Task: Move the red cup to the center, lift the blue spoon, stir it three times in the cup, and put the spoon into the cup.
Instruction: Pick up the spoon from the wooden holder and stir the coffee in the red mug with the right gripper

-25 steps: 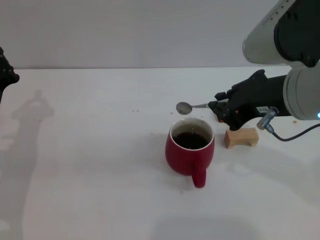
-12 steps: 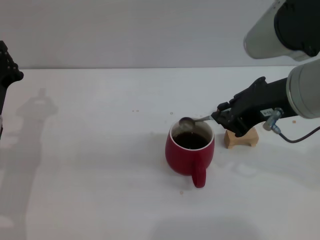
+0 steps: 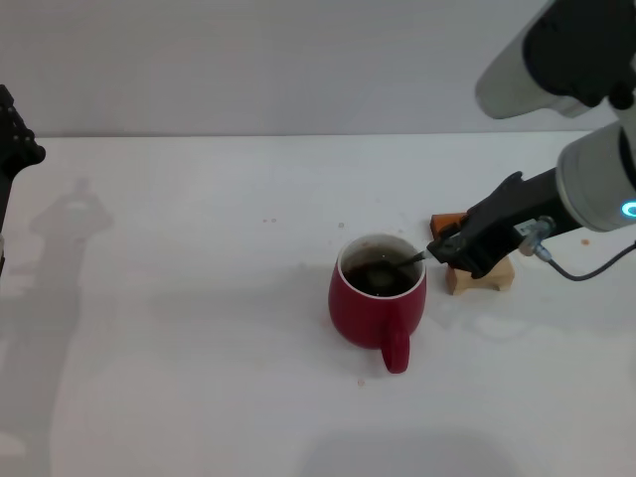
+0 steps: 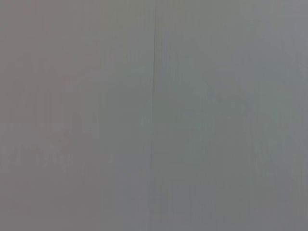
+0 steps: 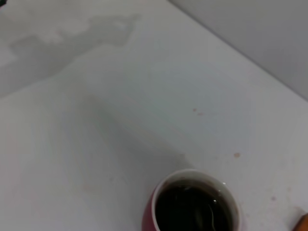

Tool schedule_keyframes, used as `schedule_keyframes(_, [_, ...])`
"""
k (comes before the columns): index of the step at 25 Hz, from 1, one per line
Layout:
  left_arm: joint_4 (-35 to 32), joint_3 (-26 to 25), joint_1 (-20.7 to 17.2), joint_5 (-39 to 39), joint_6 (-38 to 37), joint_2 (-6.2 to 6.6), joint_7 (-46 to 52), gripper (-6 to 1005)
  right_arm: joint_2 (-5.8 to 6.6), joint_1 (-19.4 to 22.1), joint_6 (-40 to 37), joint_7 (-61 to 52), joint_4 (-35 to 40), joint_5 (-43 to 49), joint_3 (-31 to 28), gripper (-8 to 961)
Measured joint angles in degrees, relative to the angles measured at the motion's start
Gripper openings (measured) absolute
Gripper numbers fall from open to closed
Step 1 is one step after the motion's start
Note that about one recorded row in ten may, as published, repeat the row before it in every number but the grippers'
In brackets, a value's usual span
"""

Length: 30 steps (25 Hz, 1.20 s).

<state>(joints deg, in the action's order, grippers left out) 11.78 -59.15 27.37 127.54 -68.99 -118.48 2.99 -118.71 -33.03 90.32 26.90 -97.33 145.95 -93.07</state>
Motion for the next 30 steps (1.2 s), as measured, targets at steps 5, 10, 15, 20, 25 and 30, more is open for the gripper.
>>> schedule_keyframes(5, [0.00, 0.00, 0.17, -0.01, 0.10, 0.00, 0.00, 64, -0.01, -4.30, -0.49, 1.72, 7.35, -0.48, -0.84, 134])
schedule_keyframes(10, [-0.01, 0.00, 0.43, -0.01, 0.17, 0.00, 0.00, 64, 0.03, -7.10, -1.06, 2.83, 11.36, -0.73, -1.47, 134])
schedule_keyframes(15, [-0.01, 0.00, 0.55, -0.01, 0.18, 0.00, 0.00, 65, 0.24, -9.09, -0.82, 2.93, 12.95, -2.62, -1.47, 134])
schedule_keyframes(20, [-0.01, 0.00, 0.68, -0.01, 0.18, 0.00, 0.00, 65, 0.24, -9.65, 0.06, 2.98, 13.32, -3.70, -0.74, 134])
schedule_keyframes(25, [-0.01, 0.00, 0.68, -0.01, 0.18, 0.00, 0.00, 65, 0.19, -9.77, -1.23, 2.99, 13.31, -4.09, -1.26, 134])
schedule_keyframes(30, [0.06, 0.00, 0.81, 0.00, 0.18, 0.00, 0.00, 66, 0.27, -10.02, -3.42, 2.80, 13.62, -1.26, -2.52, 134])
